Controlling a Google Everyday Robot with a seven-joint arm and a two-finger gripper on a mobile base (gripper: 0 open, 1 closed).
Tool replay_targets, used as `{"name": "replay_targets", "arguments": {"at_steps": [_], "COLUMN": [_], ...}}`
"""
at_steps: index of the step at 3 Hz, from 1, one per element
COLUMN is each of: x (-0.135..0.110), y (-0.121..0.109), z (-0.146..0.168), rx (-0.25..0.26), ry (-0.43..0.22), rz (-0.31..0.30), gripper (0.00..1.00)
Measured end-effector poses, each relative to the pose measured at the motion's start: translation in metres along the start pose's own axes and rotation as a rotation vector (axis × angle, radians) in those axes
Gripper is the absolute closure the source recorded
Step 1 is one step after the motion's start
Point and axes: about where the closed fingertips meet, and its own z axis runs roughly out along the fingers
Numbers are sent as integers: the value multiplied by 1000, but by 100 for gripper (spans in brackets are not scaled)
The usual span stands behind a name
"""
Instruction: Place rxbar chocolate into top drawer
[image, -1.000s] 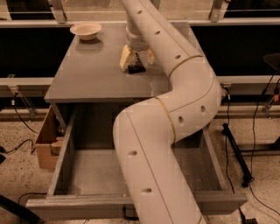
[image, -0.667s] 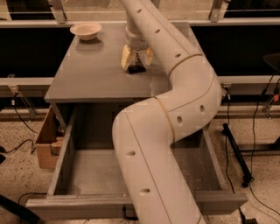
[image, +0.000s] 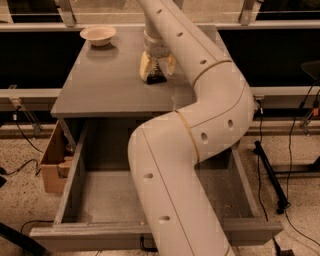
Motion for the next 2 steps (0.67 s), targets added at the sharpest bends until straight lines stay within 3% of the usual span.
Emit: {"name": "replay_targets", "arguments": {"at_steps": [2], "x": [1], "y": [0], "z": [-5], "rx": [1], "ry": [-1], "rz": [2], "gripper": [51]}}
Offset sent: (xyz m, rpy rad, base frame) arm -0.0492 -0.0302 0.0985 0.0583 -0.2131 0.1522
